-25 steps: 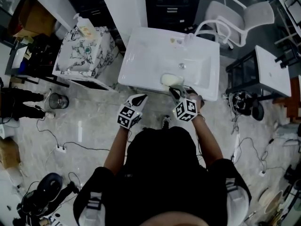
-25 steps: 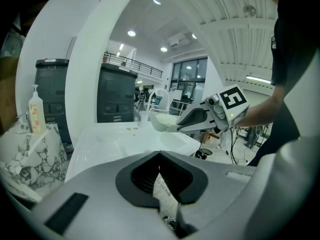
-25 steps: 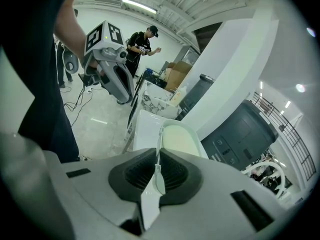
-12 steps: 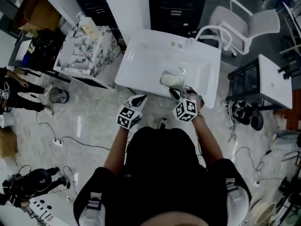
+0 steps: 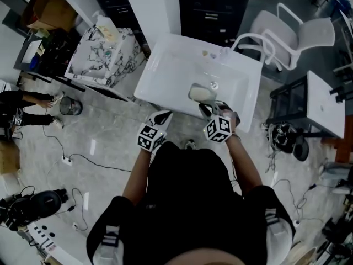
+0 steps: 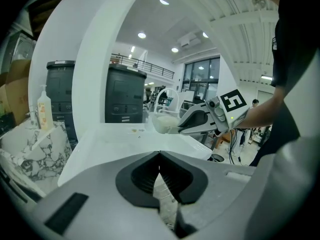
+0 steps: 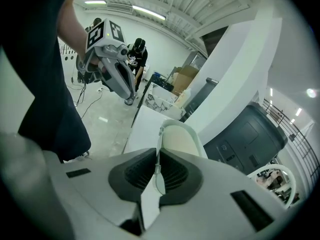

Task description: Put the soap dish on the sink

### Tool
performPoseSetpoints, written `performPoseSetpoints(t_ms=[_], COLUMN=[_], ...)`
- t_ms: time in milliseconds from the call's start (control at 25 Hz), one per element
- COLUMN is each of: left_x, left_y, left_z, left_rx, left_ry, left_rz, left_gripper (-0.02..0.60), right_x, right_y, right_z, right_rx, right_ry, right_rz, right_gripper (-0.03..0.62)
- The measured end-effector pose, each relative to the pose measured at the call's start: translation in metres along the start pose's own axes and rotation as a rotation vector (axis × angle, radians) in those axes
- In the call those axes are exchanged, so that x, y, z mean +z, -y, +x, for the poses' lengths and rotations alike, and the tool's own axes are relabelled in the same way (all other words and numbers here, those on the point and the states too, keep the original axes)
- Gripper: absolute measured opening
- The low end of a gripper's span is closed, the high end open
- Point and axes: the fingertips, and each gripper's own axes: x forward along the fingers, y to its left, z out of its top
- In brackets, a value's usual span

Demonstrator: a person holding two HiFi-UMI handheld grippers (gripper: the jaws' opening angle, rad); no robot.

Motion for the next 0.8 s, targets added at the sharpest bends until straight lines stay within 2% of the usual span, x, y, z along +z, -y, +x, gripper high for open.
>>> performPoseSetpoints(t_ms=[400,800], left_x=[0.005,0.006], left_y=[-0.006,-0.019], left_z=[0.004,0.015], left_rx=[0.01,-0.017], left_ry=[0.002,0.002], left_rz=[0.002,0.008], left_gripper=[0.0,0.0], right_x=[0.001,-0.003], right_y=[0.009,0.016], right_z=[0.005,0.017], right_rx=[0.0,-0.001], right_ry=[0.008,-0.013], right_rz=[0.0,-0.001], right_gripper=[0.011,0.011])
